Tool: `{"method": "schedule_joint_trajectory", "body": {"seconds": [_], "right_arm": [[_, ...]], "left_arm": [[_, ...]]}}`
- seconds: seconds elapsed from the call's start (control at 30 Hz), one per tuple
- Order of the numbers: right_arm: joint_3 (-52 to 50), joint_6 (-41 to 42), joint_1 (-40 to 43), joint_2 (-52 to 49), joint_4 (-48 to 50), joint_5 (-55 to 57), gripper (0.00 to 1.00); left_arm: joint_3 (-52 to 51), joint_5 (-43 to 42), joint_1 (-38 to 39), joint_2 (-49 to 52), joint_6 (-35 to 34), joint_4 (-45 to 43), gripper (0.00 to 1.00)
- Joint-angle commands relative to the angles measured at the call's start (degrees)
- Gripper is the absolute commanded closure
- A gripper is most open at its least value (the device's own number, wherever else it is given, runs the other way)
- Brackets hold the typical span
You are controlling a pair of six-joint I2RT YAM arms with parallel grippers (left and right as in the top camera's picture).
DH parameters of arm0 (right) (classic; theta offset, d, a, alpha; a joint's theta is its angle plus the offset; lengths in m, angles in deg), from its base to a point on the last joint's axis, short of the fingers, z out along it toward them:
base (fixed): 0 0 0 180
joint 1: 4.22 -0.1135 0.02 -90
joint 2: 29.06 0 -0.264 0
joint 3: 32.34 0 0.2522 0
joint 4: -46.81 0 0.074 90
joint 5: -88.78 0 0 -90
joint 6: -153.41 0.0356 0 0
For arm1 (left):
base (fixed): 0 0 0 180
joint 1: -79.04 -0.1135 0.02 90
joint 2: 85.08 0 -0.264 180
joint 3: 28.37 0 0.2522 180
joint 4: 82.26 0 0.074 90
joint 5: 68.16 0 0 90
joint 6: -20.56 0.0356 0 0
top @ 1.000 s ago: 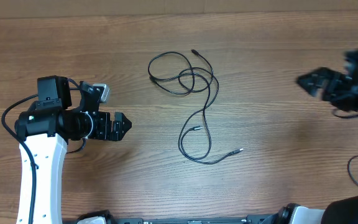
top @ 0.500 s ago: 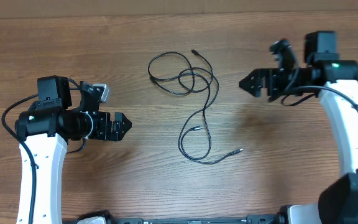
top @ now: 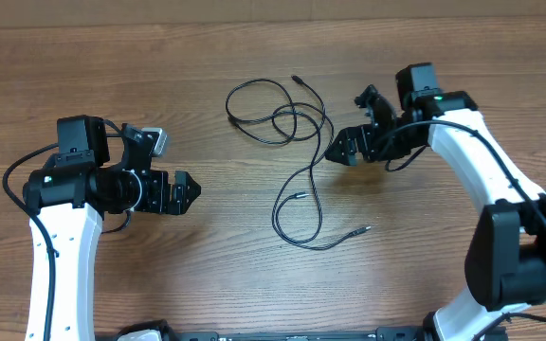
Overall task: Untangle cables
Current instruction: 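Move the right gripper back left over the remaining black cable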
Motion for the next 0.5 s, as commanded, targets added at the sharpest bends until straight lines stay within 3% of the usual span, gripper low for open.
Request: {"method": "schedule_joint_trajectory", "body": {"seconds": [0.0, 0.47], "right_arm": [[-0.35, -0.17, -1.33, -1.42, 1.14, 0.26, 0.00], [-5.22, 1.60, -3.74, -2.99, 8.50, 0.26, 0.00]], "left_arm": [[-0.31, -0.04, 0.02, 0.11, -0.81, -0.04, 0.00], [-0.31, -0.02, 0.02, 0.11, -0.81, -0.04, 0.00]]}}
